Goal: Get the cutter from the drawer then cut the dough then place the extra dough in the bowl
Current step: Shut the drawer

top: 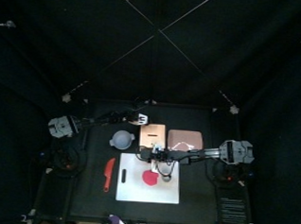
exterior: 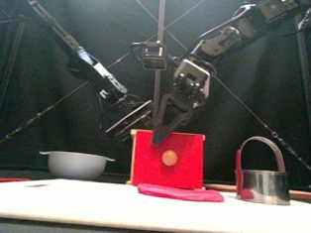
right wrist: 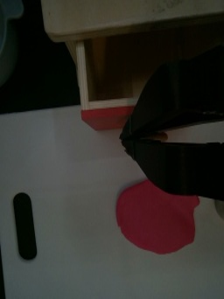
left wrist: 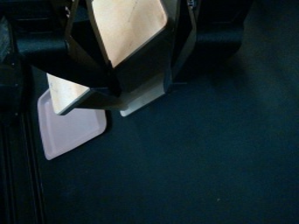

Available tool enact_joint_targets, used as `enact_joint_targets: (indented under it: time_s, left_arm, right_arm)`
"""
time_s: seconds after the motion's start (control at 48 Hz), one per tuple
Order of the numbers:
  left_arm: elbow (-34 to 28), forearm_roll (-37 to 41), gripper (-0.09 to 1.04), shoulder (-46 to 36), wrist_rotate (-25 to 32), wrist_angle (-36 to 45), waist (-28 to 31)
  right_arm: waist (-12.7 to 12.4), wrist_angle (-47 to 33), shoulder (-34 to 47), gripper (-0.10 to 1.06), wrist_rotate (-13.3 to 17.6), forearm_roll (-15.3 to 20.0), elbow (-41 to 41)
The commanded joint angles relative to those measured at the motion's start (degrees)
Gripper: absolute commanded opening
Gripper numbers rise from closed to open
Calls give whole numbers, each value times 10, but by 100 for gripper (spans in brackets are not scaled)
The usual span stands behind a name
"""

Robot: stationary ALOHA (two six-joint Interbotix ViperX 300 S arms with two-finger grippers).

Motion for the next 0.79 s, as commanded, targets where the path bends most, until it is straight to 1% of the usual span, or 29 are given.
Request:
enact_joint_targets:
  time_s: [0.021,0.167,0.333,0.583,0.792]
  left_arm:
    - [-20,1,83,-7,1,-2,1]
    - [-20,1,83,-7,1,-2,2]
    - [-20,0,83,-7,1,-2,2]
    - [-20,1,83,-7,1,-2,2]
    - [-19,1,83,-7,0,-2,1]
  right_arm:
    - [-13,-1,-11,49,-1,-3,-12]
    - [-23,-1,-11,49,-1,-4,-13]
    - [-32,-1,-10,49,-1,-12,-13]
    - [-46,-1,-6,49,-1,-13,-13]
    - [-52,-1,-1,49,-1,-18,-18]
